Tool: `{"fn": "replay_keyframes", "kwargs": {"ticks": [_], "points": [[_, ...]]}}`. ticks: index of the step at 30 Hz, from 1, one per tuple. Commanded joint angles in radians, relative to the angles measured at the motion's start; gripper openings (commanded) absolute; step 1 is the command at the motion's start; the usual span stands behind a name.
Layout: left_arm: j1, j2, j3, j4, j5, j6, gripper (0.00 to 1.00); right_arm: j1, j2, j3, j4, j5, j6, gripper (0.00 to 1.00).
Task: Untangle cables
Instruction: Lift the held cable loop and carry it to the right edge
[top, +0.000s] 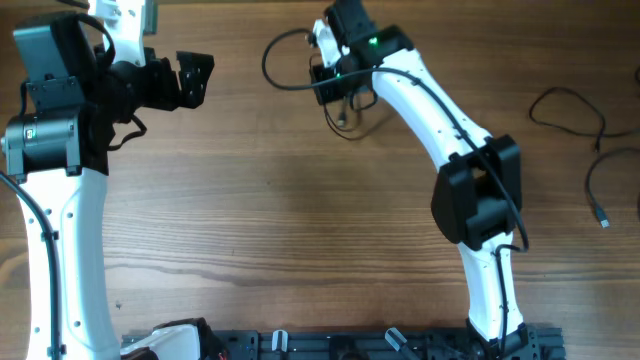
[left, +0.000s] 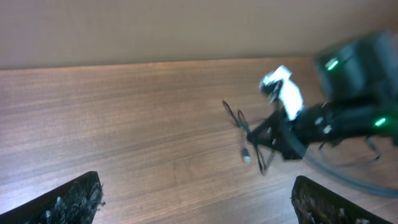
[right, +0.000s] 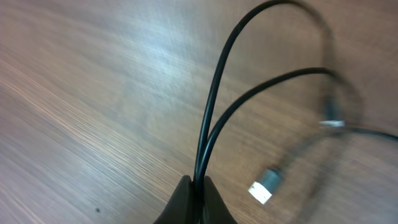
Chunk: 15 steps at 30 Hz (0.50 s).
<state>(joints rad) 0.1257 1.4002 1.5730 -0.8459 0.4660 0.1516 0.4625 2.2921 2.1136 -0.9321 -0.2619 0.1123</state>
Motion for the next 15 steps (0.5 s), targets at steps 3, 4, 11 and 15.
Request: {"fn": "replay_keyframes", "kwargs": {"ticks": [3,4,11,15], "points": [[0.000,-0.022,-0.004,-0.009,0.015,0.028,1.00,-0.017,-0.108,0.114,-0.043,0.040,-0.008,0.05],[0.000,-0.022,-0.004,-0.009,0.015,0.028,1.00,-0.017,-0.120,0.129,-0.052,0.071,-0.007,0.05],[0.000,-0.022,-0.004,-0.009,0.015,0.028,1.00,-0.018,-0.204,0.233,-0.117,0.248,-0.005,0.05],[0.000,-0.022,-0.004,-0.015,0.015,0.028,1.00,-0.018,-0.267,0.258,-0.120,0.312,0.003,0.05]]}}
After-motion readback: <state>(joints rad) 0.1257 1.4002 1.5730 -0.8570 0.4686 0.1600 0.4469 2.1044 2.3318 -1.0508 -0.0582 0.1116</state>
